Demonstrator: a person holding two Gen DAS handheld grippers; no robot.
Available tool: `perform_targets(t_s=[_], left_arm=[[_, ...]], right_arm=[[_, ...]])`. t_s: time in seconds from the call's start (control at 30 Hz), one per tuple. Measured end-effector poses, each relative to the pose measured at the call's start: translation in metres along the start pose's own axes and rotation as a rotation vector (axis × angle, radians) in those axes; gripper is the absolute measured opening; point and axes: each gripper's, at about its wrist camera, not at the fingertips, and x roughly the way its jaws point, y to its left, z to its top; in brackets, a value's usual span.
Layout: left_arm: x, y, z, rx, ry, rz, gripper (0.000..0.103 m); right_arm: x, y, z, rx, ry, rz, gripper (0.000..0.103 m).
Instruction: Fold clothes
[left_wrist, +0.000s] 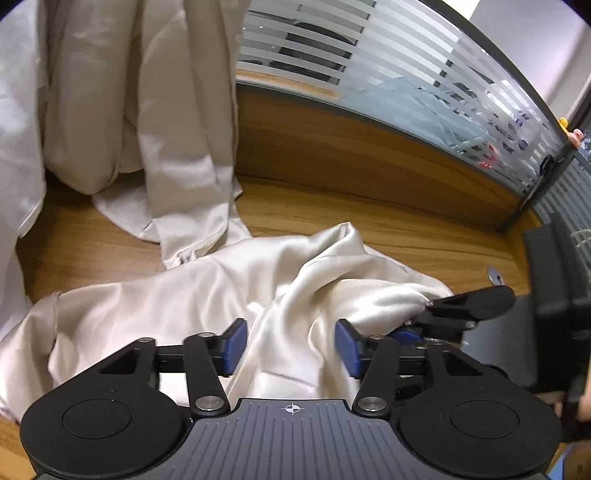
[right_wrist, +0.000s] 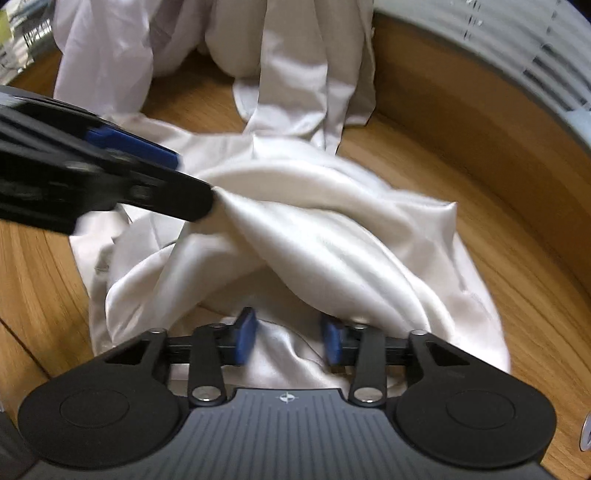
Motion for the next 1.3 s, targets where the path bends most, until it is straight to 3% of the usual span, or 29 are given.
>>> perform_targets(t_s=[0.07,0.13,0.27,0.33,0.5,0.7,0.83,1.1,1.3], left_arm=[[-0.004,0.003,-0.004,0.004,0.000,0.016,0.060],[-0.009,0.006,-0.007,0.003,-0.003,0.032,0.061],[-0.017,0.019,-0.016,-0.026,0.000,0.064,0.062],[-0.021,0.025,-0.021,-0.044,0.002,0.079,0.062],[-0.030,0.034,-0.033,-0.062,0.016,0.047,0.064],[-0.035,0.015,-0.042,0.027,0.026,-0.066,0.073],[-0.035,-0.011,-0.043,0.101,0.025,-0.117,0.073],[-0.057,-0.065,-0.032,0.193,-0.051,-0.231,0.073],[-0.076,-0.081,-0.018,0.182,-0.108,-0.256,0.073]], right_arm=[[0.007,0.003,0.001,-0.034,0.011,0.002,0.062],[0.013,0.008,0.001,-0.070,0.019,0.003,0.062],[0.017,0.008,0.000,-0.049,0.023,0.018,0.032],[0.011,0.004,0.001,-0.013,0.012,0.031,0.007],[-0.029,-0.008,0.001,0.088,-0.036,0.051,0.004],[-0.120,-0.028,-0.007,0.169,-0.143,0.033,0.002],[-0.181,-0.046,-0.019,0.229,-0.206,0.018,0.002],[-0.295,-0.070,-0.041,0.298,-0.369,-0.105,0.002],[-0.364,-0.084,-0.040,0.286,-0.527,-0.222,0.002]])
